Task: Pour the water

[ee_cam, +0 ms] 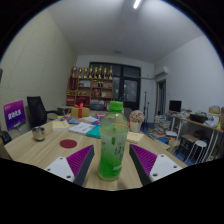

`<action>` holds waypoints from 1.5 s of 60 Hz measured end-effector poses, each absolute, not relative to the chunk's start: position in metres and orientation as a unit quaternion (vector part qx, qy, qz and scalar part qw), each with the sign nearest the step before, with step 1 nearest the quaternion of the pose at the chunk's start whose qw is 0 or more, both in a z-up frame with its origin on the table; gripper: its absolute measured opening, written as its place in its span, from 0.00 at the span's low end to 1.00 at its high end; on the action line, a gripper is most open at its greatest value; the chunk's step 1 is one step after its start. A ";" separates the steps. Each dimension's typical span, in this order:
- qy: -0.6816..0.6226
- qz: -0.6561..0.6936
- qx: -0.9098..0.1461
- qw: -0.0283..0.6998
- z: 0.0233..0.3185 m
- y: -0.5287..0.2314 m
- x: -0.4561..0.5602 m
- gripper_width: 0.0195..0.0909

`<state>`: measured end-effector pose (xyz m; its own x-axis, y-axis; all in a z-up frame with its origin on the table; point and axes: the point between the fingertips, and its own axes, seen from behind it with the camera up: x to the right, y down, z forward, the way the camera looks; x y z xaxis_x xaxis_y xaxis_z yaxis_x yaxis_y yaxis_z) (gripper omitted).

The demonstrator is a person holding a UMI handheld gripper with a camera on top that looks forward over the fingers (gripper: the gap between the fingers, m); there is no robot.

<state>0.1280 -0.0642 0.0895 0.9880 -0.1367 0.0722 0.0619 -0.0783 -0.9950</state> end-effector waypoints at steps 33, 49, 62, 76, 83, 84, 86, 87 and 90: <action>0.057 -0.074 -0.727 0.680 0.078 -0.004 0.137 0.29; -0.148 -0.255 -0.676 0.675 0.153 0.035 0.056 0.26; -0.426 -0.471 -0.521 0.570 0.200 0.097 -0.072 0.25; -0.606 -0.641 -0.298 0.365 0.181 0.137 -0.129 0.26; -0.635 -0.667 -0.244 0.304 0.174 0.143 -0.134 0.26; -0.636 -0.669 -0.240 0.300 0.174 0.144 -0.135 0.26; -0.638 -0.672 -0.233 0.295 0.174 0.145 -0.135 0.26; -0.639 -0.674 -0.229 0.292 0.174 0.145 -0.136 0.26; -0.640 -0.677 -0.223 0.287 0.175 0.144 -0.137 0.26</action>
<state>-0.1372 0.1444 0.1747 -0.7357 -0.1032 0.6694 0.6741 -0.0162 0.7385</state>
